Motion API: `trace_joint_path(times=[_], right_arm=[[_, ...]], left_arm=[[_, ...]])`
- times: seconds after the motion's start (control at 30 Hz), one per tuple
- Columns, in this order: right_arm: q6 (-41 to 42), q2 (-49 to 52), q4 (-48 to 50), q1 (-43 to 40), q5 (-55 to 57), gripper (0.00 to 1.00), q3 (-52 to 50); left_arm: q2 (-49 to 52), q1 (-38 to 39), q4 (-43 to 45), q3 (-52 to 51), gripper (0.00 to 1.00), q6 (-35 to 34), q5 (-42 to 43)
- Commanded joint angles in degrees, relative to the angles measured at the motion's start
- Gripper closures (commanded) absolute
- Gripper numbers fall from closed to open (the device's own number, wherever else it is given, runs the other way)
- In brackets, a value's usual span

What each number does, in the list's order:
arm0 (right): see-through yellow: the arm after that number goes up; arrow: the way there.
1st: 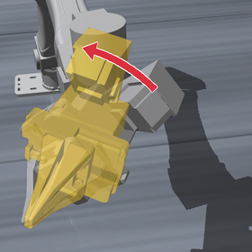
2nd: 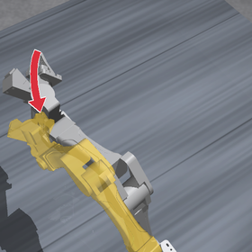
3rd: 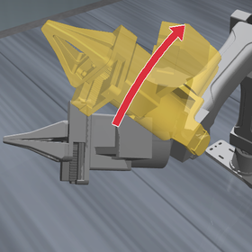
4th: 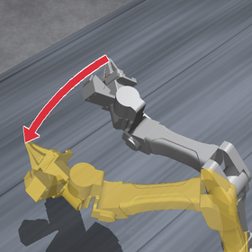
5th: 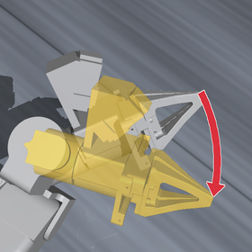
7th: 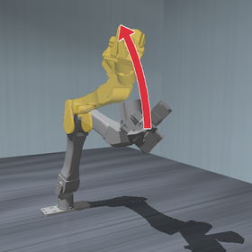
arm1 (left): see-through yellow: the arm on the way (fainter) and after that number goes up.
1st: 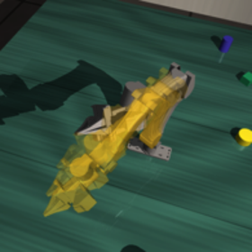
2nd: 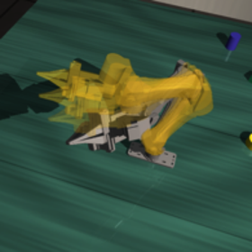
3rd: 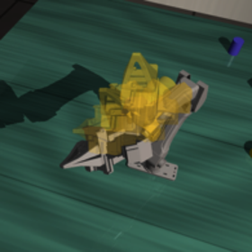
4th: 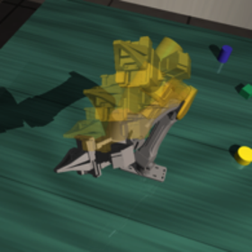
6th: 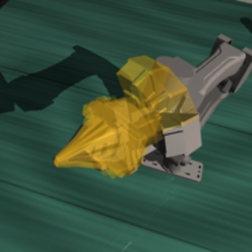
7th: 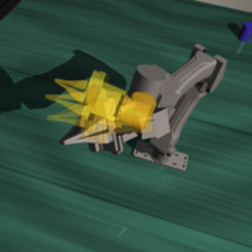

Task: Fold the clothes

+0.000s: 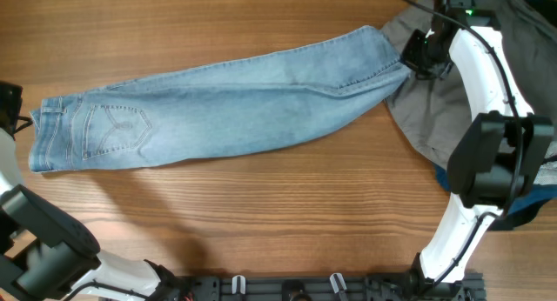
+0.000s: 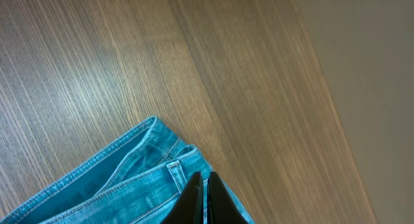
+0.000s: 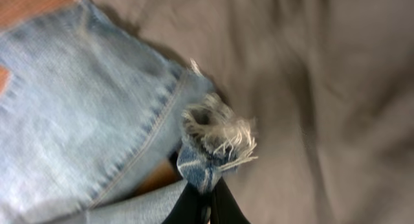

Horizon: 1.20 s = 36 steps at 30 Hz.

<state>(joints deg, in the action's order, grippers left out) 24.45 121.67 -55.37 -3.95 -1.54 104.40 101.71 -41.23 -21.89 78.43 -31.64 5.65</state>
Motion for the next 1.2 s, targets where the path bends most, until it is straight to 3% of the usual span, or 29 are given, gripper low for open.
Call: trace_joint_path(times=[0.0,0.1,0.13,0.17,0.2,0.27,0.3,0.43,0.53,0.57,0.73,0.83,0.87,0.93,1.0,1.07,1.17], right_arm=[[-2.03,1.97,6.69,-0.22,-5.7,0.96,1.14],[-0.11,2.03,22.67,1.84,-11.87,0.96,1.14],[0.2,2.34,26.47,2.6,-11.91,0.8,1.14],[-0.68,2.67,31.58,3.78,-11.67,0.48,1.11],[-0.94,2.97,33.05,4.52,-9.66,0.38,1.11],[-0.94,2.97,29.09,5.05,-5.25,0.04,1.11],[-1.42,2.97,25.97,4.87,-3.45,0.01,1.11],[-4.94,2.97,6.78,3.06,-0.81,0.0,1.11],[-4.92,2.95,-3.08,2.08,-0.83,0.0,1.11],[-4.94,2.95,-5.64,2.05,-0.83,0.0,1.14],[-5.42,2.95,-14.19,2.05,-0.87,0.0,1.11],[-5.38,2.95,-15.23,2.05,-1.81,0.0,1.11],[-5.38,2.95,-15.34,2.05,-1.95,0.0,1.11],[-5.42,2.95,-15.47,2.05,-1.92,0.0,1.11],[-6.16,2.95,-15.69,2.03,-1.92,0.0,1.11],[-6.45,2.95,-17.38,2.03,-1.92,0.0,1.11],[-9.84,2.95,-14.73,2.05,-3.61,0.0,1.11]], left_arm=[[0.55,0.26,-0.85,1.09,0.96,-0.31,-1.01],[0.63,0.26,-4.68,1.09,0.96,-0.28,-1.03],[0.63,0.26,-5.64,1.09,0.96,-0.28,-1.03],[0.63,0.26,-6.75,1.09,0.96,-0.26,-1.03],[0.63,0.26,-8.24,1.09,0.96,-0.11,-1.03],[0.63,0.26,-9.92,1.09,0.96,0.28,-1.03],[0.63,0.26,-10.12,1.09,0.96,1.88,-1.16],[0.85,0.24,-10.1,1.09,0.86,9.29,-1.25],[4.26,0.24,-10.03,1.09,0.65,17.11,-2.84],[5.38,0.24,-10.08,1.09,0.58,17.94,-3.17],[11.98,0.24,-10.19,1.09,0.5,17.73,-3.15],[14.56,0.24,-12.37,1.07,0.52,17.75,-3.91],[15.3,0.2,-13.42,1.07,0.59,17.75,-4.63],[16.31,0.2,-16.48,1.07,0.96,17.75,-7.54],[16.37,-0.02,-19.15,1.07,0.96,16.94,-14.1],[16.37,-2.82,-22.58,1.09,0.96,11.45,-23.32],[15.78,-5.88,-22.93,1.09,0.96,11.26,-19.93]])
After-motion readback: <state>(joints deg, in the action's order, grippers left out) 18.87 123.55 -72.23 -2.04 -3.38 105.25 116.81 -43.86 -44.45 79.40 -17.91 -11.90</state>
